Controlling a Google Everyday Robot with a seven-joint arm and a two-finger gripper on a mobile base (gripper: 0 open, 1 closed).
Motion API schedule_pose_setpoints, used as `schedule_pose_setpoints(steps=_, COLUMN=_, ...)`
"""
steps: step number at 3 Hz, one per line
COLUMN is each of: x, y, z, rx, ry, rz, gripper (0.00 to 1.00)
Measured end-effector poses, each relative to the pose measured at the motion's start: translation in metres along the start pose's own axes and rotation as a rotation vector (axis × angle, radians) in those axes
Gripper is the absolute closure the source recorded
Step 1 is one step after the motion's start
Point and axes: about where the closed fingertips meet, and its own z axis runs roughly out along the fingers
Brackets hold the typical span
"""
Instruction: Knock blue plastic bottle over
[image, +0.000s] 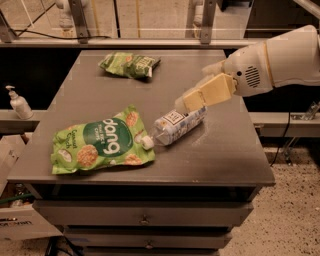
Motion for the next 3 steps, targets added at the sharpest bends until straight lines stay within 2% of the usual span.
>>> schedule_pose_setpoints(steps=2, x=0.024, y=-0.012, z=-0.013, rx=-0.018, ry=0.008, rz=0.012, gripper=0.0)
schedule_pose_setpoints(steps=3, x=0.027, y=-0.034, z=-0.027, rx=-0.002, ry=-0.02, rz=-0.026, gripper=0.0)
